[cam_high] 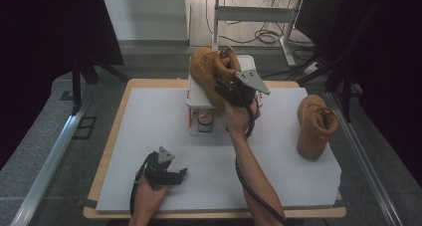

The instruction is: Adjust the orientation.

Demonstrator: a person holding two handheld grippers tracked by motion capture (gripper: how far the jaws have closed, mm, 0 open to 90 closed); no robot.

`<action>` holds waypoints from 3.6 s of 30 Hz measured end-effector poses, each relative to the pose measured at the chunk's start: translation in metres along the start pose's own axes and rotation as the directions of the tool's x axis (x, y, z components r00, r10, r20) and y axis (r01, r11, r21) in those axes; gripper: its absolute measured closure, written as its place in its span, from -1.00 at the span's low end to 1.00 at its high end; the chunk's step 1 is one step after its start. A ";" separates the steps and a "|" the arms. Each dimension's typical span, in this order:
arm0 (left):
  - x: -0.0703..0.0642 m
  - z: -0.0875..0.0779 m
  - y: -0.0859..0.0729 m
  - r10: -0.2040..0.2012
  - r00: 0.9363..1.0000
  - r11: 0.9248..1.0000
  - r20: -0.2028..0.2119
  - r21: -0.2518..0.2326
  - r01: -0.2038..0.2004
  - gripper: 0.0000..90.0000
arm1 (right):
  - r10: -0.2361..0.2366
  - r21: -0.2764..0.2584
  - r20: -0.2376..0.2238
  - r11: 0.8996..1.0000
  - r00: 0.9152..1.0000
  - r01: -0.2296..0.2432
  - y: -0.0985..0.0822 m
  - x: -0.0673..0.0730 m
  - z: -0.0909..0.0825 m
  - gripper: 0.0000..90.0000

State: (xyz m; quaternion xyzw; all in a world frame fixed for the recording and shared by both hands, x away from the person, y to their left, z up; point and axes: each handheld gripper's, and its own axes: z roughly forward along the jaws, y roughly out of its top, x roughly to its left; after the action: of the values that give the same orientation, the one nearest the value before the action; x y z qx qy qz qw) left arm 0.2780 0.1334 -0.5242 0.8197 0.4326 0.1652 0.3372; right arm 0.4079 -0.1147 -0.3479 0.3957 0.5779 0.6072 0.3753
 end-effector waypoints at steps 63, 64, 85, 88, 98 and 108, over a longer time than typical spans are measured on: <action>0.000 0.000 0.000 -0.002 1.000 1.000 -0.002 -0.001 0.002 -0.71 | -0.062 0.262 -0.265 0.956 0.962 0.134 -0.018 -0.035 -0.073 0.40; 0.000 0.000 0.000 -0.003 1.000 1.000 -0.002 -0.001 0.003 -0.71 | -0.061 0.261 -0.271 0.956 0.961 0.134 -0.021 -0.037 -0.074 0.57; 0.000 0.000 0.000 -0.001 1.000 1.000 -0.003 0.000 0.001 -0.71 | -0.088 0.274 -0.280 0.947 0.956 0.167 -0.033 -0.039 -0.076 0.99; 0.000 0.000 0.000 -0.002 1.000 1.000 -0.003 -0.001 0.002 -0.71 | -0.090 0.273 -0.278 0.947 0.956 0.169 -0.032 -0.038 -0.075 0.99; 0.000 0.000 0.000 -0.002 1.000 1.000 -0.002 -0.001 0.002 -0.71 | -0.096 0.275 -0.298 0.944 0.950 0.182 -0.032 -0.030 -0.069 0.99; -0.001 0.000 0.000 -0.005 1.000 1.000 -0.001 -0.004 0.005 -0.71 | -0.119 0.275 -0.331 0.937 0.936 0.216 -0.033 -0.006 -0.053 0.99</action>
State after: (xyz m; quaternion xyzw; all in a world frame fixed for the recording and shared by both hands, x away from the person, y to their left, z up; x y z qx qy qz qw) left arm 0.2779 0.1328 -0.5244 0.8180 0.4344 0.1658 0.3387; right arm 0.3620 -0.1400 -0.3825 0.2981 0.7486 0.5296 0.2650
